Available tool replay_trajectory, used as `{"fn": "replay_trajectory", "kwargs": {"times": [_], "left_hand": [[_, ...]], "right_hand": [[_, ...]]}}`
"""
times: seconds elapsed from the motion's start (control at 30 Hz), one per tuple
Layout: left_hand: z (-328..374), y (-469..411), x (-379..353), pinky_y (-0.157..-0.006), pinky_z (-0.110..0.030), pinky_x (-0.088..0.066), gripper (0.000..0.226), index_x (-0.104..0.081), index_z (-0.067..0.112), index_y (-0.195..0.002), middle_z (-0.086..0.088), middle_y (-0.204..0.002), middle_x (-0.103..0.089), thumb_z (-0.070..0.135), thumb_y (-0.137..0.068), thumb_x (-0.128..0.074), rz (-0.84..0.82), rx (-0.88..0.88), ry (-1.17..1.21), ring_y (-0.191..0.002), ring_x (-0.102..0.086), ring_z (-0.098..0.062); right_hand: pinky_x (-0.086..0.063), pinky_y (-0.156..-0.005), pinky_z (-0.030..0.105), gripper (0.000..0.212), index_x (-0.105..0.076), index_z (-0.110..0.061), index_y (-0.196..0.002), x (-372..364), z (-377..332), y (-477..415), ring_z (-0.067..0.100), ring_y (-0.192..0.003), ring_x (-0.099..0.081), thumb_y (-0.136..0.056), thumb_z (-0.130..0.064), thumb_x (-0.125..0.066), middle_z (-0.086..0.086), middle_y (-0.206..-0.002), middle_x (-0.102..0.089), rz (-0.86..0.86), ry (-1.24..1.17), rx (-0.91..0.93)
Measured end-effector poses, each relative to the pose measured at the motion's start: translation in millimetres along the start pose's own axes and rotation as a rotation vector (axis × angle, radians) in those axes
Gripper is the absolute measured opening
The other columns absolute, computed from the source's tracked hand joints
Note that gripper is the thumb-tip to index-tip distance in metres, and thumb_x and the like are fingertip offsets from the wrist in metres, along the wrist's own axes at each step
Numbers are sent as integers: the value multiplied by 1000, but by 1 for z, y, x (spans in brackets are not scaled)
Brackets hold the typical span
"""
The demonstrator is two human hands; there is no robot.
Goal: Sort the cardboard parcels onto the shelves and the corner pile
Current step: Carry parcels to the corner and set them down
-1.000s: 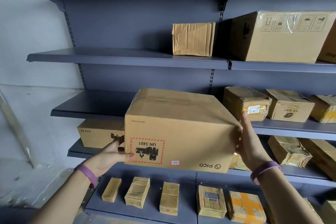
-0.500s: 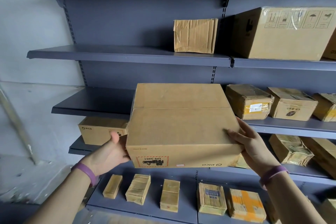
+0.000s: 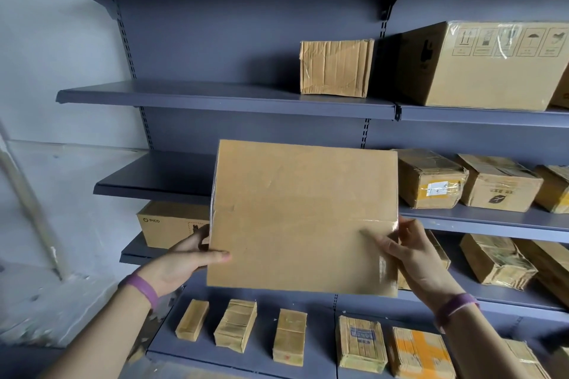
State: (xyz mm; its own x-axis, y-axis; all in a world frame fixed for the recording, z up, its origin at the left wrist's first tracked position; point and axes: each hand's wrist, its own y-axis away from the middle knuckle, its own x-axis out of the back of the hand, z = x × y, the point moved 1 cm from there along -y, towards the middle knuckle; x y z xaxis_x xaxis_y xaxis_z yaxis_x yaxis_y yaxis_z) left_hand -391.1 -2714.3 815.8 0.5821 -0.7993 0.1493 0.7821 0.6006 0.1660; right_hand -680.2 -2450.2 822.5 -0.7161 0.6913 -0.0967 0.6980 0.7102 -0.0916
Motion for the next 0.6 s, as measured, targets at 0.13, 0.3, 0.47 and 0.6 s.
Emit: {"fn": "replay_trajectory", "kwargs": {"times": [0.13,0.3,0.47,0.6], "left_hand": [[-7,1,-4,-108,-45,-45,93,-55,18,-124,-3,-117,-72,31,-43,-98,25,52,-126,-113,-66,-20],[-11,-1,-5,-107,-48,-44,66,-57,26,-111,-3,-114,-68,5,-57,-88,193,43,-216,-111,-62,-22],[-8,-4,-1,-100,-42,-50,90,-56,19,-123,-3,-117,-69,29,-39,-87,234,-23,-132,-109,-65,-19],[11,15,-22,-89,-23,-47,36,-63,18,-107,9,-94,-76,15,-78,-84,201,-80,60,-100,-66,-14]], "right_hand": [[-53,-85,43,78,-41,-21,-128,-8,-8,-1,26,-103,-61,-65,-33,-86,9,-117,-58,6,34,96],[-56,-77,25,75,-46,-26,-129,-14,-15,5,4,-95,-65,-63,-11,-78,-2,-110,-62,-117,146,189],[-55,-81,36,68,-47,-28,-116,-17,-9,-1,14,-95,-61,-72,19,-72,6,-107,-60,-78,179,221],[-56,-78,31,73,-44,-28,-112,-17,2,-2,4,-91,-61,-70,25,-70,2,-106,-60,-40,242,251]]}}
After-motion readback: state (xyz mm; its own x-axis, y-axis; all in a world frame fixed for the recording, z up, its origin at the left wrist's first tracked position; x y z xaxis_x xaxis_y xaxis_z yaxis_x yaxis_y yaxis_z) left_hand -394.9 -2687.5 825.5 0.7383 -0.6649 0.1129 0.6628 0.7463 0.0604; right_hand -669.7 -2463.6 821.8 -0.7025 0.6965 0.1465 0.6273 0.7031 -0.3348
